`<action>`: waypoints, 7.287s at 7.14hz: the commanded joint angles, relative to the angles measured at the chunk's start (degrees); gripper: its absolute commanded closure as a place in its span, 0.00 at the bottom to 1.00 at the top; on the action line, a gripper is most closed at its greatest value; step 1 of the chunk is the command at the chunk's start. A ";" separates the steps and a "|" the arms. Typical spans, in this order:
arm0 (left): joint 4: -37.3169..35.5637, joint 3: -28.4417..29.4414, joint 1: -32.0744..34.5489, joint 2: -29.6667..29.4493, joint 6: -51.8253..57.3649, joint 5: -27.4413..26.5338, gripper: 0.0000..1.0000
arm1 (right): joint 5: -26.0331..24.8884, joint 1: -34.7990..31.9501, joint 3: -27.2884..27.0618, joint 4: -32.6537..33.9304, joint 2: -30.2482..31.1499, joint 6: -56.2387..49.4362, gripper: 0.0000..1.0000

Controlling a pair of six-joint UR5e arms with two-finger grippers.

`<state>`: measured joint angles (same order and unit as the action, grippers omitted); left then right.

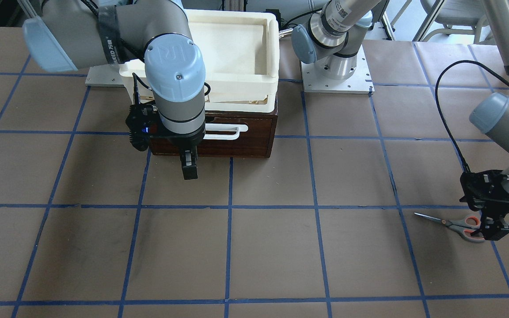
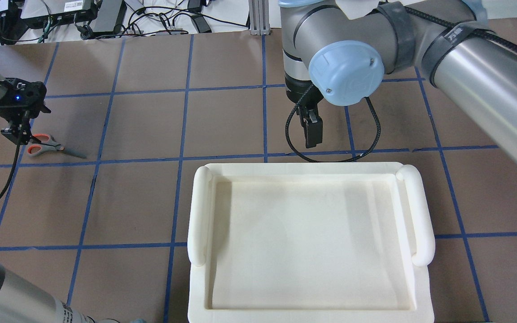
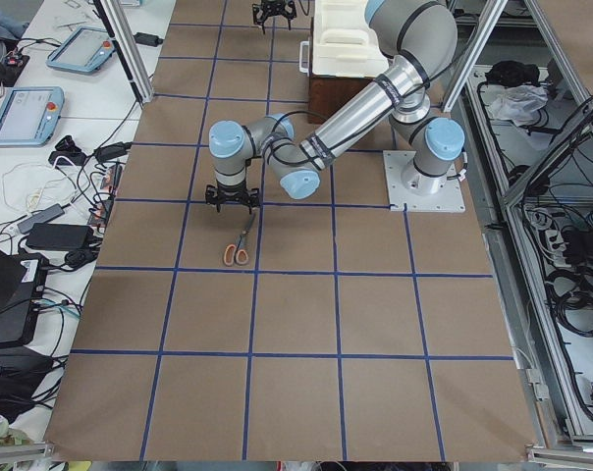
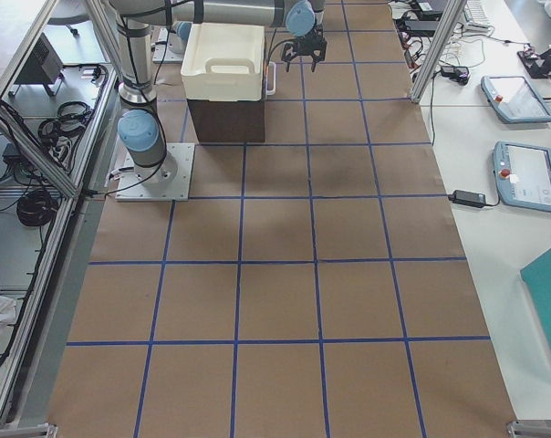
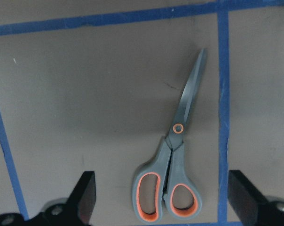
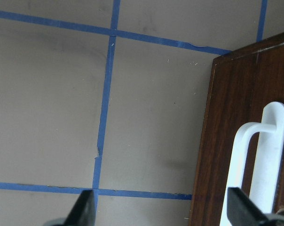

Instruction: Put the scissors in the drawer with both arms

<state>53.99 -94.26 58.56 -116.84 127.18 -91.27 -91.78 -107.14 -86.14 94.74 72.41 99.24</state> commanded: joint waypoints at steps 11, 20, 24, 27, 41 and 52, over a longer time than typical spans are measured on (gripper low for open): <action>-3.63 -0.22 -1.60 -7.53 15.90 -0.66 0.41 | 5.73 -1.06 -0.44 -5.61 -4.37 7.81 0.00; -3.54 -0.22 -1.78 -6.65 13.98 -0.40 0.97 | 6.35 -1.23 -0.61 -7.55 -6.23 7.63 0.00; -2.57 -0.22 -1.08 -3.58 10.81 -0.40 1.00 | 6.52 -1.23 -0.79 -7.38 -7.28 7.02 0.00; 1.72 -0.22 1.72 0.81 7.13 0.39 1.00 | 6.44 -1.23 -2.10 -6.41 -7.37 6.58 0.00; 28.80 0.57 17.19 21.90 -17.65 0.74 1.00 | 3.80 0.09 2.89 6.16 -10.18 -3.62 0.00; 32.32 0.57 21.34 24.64 -23.38 1.88 1.00 | 1.95 1.93 10.63 6.25 -14.31 -6.78 0.00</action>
<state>85.83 -93.69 79.69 -92.31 103.98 -89.39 -89.83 -105.43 -76.11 100.95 58.69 92.78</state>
